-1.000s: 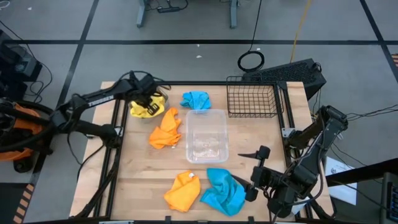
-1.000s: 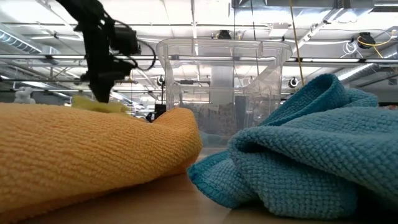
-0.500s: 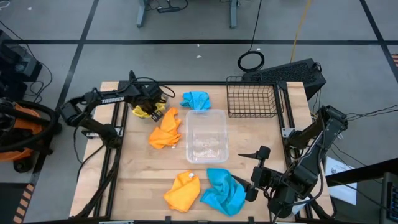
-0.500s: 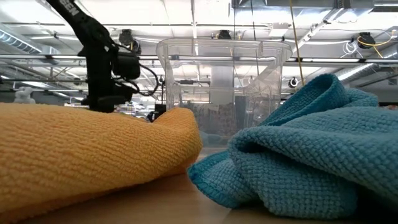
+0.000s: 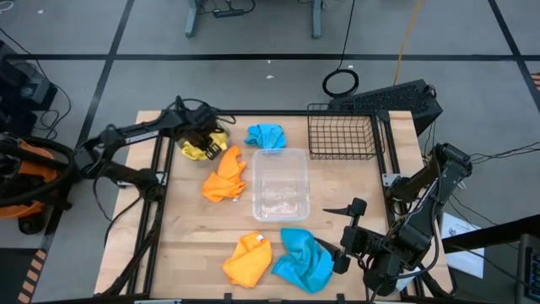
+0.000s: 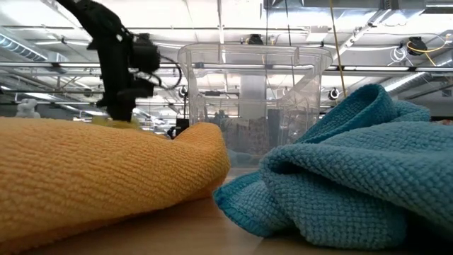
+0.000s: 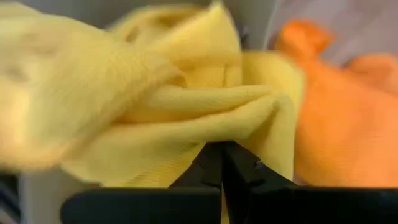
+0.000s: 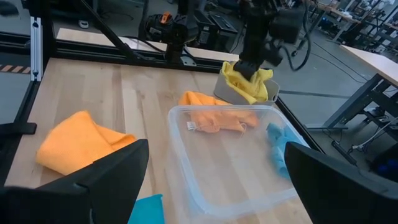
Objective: Sort microfiber towel by color & place in baskets
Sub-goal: Put the yellow towel into the gray bin
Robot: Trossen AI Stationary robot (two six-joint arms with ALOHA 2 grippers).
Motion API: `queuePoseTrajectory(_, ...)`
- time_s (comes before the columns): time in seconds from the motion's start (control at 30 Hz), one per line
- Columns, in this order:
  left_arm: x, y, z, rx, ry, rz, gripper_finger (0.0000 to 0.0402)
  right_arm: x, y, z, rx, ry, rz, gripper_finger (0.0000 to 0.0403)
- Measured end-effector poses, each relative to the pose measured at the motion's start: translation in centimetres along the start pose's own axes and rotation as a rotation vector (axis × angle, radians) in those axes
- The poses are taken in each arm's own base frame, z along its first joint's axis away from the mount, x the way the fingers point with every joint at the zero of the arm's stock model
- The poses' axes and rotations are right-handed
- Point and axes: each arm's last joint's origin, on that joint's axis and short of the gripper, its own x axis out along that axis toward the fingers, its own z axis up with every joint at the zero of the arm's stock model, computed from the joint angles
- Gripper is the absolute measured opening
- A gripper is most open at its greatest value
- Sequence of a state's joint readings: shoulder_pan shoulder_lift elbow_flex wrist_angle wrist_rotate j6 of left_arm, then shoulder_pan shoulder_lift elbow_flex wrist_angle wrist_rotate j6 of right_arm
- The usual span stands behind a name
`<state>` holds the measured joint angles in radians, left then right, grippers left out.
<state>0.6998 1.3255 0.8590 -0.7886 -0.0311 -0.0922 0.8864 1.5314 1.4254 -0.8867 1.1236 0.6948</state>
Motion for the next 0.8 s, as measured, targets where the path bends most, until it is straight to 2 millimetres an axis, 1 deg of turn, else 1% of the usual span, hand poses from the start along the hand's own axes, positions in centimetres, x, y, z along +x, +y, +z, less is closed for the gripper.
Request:
queuePoseTrajectory(0.1,-2.0,0.1,-0.2,-0.010,-0.079,-0.005,0.0000,0.0,0.0,0.0,0.000,-0.001,-0.001,0.0367)
queuePoseTrajectory(0.17,-3.0,0.1,-0.4,-0.010,-0.121,-0.008,0.0000,0.0,0.0,0.0,0.000,-0.001,-0.001,0.0367)
queuePoseTrajectory(0.27,-3.5,0.1,-0.4,-0.011,-0.162,-0.010,0.0000,0.0,0.0,0.0,-0.001,-0.001,-0.002,0.0367)
queuePoseTrajectory(0.33,-3.3,0.1,-0.1,-0.010,-0.199,-0.012,0.0000,0.0,0.0,0.0,-0.001,-0.001,-0.001,0.0367)
queuePoseTrajectory(0.4,-2.4,0.0,0.4,0.005,-0.215,-0.012,0.0000,0.0,0.0,0.0,-0.001,-0.001,-0.002,0.0367)
queuePoseTrajectory(0.47,-1.0,0.0,0.7,0.022,-0.198,-0.008,0.0000,0.0,0.0,0.0,0.000,-0.001,-0.002,0.0367)
queuePoseTrajectory(0.7,5.0,-0.1,1.0,0.041,-0.063,0.003,0.0000,0.0,0.0,0.0,0.010,0.015,0.017,0.0367)
queuePoseTrajectory(0.8,6.9,-0.2,1.1,0.044,-0.021,0.003,0.0000,0.0,0.0,-0.1,0.009,0.016,0.018,0.0367)
